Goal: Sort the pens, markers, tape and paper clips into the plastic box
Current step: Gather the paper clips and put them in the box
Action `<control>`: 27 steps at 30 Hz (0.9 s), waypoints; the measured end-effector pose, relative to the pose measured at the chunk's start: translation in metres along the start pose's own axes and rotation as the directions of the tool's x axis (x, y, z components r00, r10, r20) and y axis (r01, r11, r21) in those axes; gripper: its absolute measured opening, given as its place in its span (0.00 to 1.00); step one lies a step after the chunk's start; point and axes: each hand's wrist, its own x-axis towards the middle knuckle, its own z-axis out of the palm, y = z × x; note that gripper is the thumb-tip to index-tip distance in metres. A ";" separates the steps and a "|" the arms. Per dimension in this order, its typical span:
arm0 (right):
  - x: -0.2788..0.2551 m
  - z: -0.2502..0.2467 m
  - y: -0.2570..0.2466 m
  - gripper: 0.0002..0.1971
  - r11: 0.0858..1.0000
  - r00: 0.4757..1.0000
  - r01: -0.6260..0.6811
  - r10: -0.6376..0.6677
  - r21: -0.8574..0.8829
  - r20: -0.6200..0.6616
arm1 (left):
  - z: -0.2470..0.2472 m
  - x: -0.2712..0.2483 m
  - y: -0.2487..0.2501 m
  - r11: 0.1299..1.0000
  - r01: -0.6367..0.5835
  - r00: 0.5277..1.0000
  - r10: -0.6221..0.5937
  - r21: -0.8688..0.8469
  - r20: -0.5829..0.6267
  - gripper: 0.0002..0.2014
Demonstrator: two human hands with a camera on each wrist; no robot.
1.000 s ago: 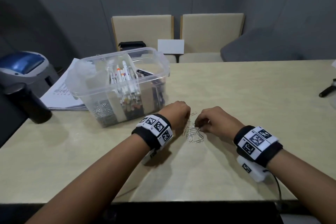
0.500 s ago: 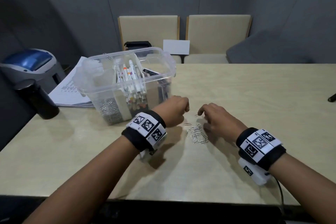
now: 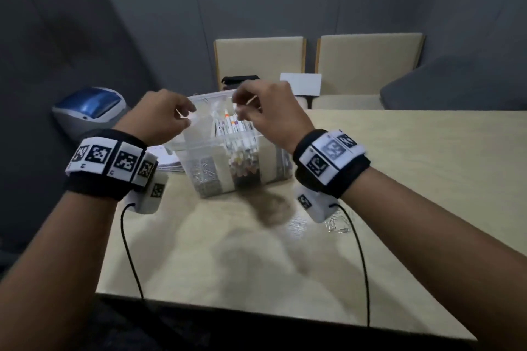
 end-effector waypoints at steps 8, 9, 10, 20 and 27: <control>0.006 0.013 0.000 0.10 1.000 0.991 -0.021 0.024 -0.022 0.135 | -0.003 -0.020 0.008 0.979 -0.114 0.915 0.036 -0.170 -0.402 0.09; -0.007 0.001 0.011 0.09 0.999 0.992 -0.004 0.010 -0.048 0.126 | 0.000 -0.024 0.017 0.965 -0.189 0.906 0.100 -0.180 -0.410 0.07; -0.023 -0.013 0.023 0.08 0.998 0.993 0.001 0.007 -0.068 0.121 | 0.004 -0.027 0.028 0.944 -0.270 0.894 0.173 -0.189 -0.413 0.06; -0.173 -0.107 0.158 0.29 0.778 0.695 -0.315 0.579 -0.543 0.426 | 0.140 -0.041 0.154 0.857 -0.495 0.773 0.509 -0.142 0.380 0.14; -0.172 -0.070 0.150 0.61 0.852 0.675 -0.249 0.493 -0.460 0.549 | 0.183 -0.041 0.186 0.895 -0.445 0.787 0.410 -0.035 0.461 0.26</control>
